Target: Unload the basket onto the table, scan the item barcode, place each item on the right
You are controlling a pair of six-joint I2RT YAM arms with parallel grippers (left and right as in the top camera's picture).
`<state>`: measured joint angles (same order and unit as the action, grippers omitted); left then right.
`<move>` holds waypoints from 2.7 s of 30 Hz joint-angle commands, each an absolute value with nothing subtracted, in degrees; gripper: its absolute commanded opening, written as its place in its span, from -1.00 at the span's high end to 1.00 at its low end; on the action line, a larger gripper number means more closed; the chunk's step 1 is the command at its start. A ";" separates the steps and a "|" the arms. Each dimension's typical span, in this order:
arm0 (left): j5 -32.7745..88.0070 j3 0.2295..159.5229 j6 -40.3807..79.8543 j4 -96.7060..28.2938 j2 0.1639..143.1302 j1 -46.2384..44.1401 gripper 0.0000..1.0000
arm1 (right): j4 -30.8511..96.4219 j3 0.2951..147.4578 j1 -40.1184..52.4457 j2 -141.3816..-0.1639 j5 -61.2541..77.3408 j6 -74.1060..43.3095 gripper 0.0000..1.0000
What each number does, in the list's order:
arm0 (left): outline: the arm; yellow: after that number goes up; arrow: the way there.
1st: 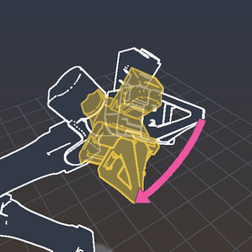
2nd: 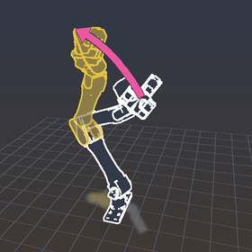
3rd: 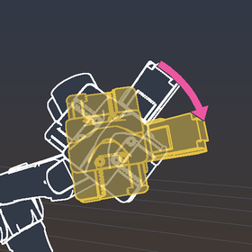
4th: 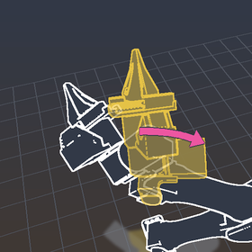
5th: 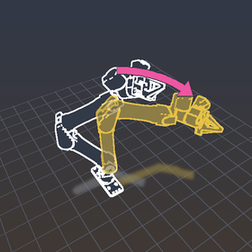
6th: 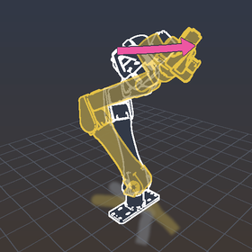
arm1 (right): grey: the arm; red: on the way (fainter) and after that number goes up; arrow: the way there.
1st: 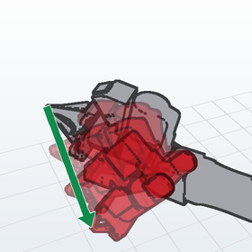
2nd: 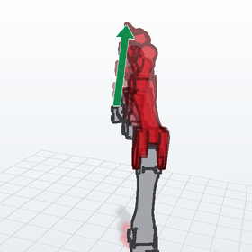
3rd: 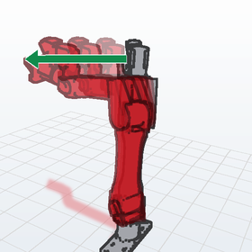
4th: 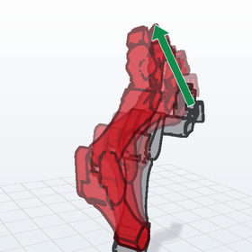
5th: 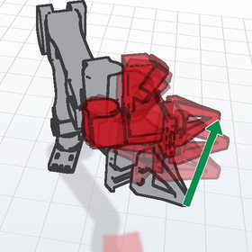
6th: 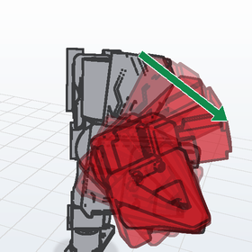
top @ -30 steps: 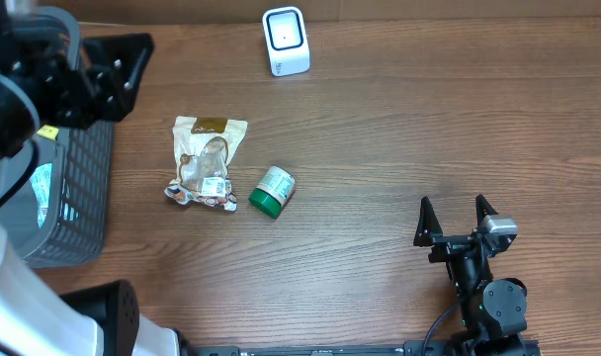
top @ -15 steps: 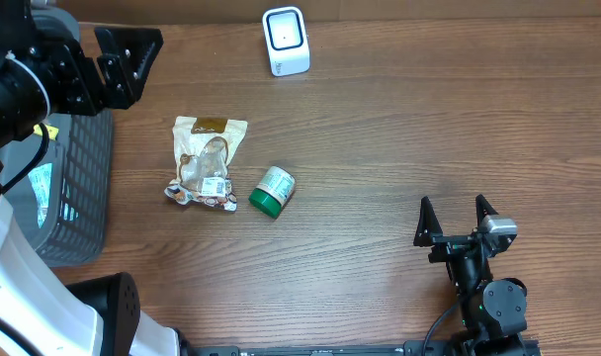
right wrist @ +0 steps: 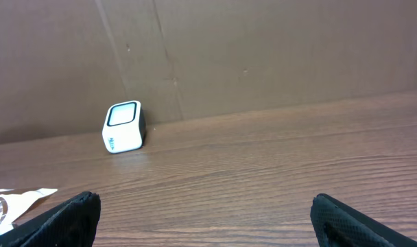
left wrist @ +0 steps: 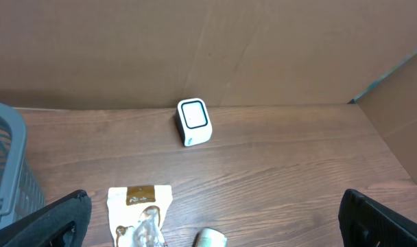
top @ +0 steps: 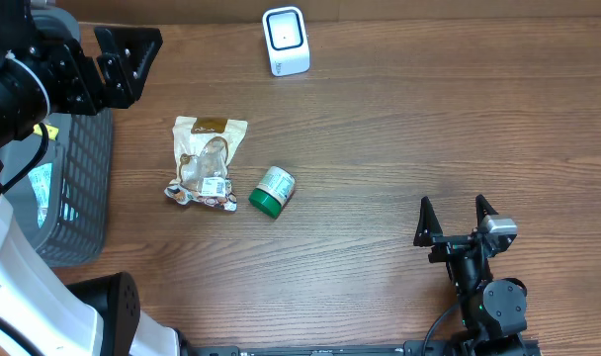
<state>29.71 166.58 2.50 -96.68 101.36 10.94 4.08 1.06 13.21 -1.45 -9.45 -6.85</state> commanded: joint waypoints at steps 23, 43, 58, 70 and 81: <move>29.41 166.98 2.59 -96.79 100.84 10.61 -1.00 | 3.77 0.47 13.19 -1.43 -10.28 -7.11 -1.00; 29.41 166.98 2.59 -96.79 100.84 10.61 -0.99 | 3.77 0.47 13.19 -1.43 -10.28 -7.11 -1.00; 29.82 166.98 2.76 -96.07 100.82 10.61 -0.99 | 3.77 0.47 13.19 -1.43 -10.28 -7.11 -1.00; -6.15 166.98 12.53 -94.74 102.28 17.06 -0.98 | 3.75 0.47 13.19 -1.41 -10.28 -7.09 -1.00; -10.17 156.44 28.40 -96.79 111.48 35.68 -0.99 | 3.77 0.47 13.19 -1.43 -10.28 -7.11 -1.00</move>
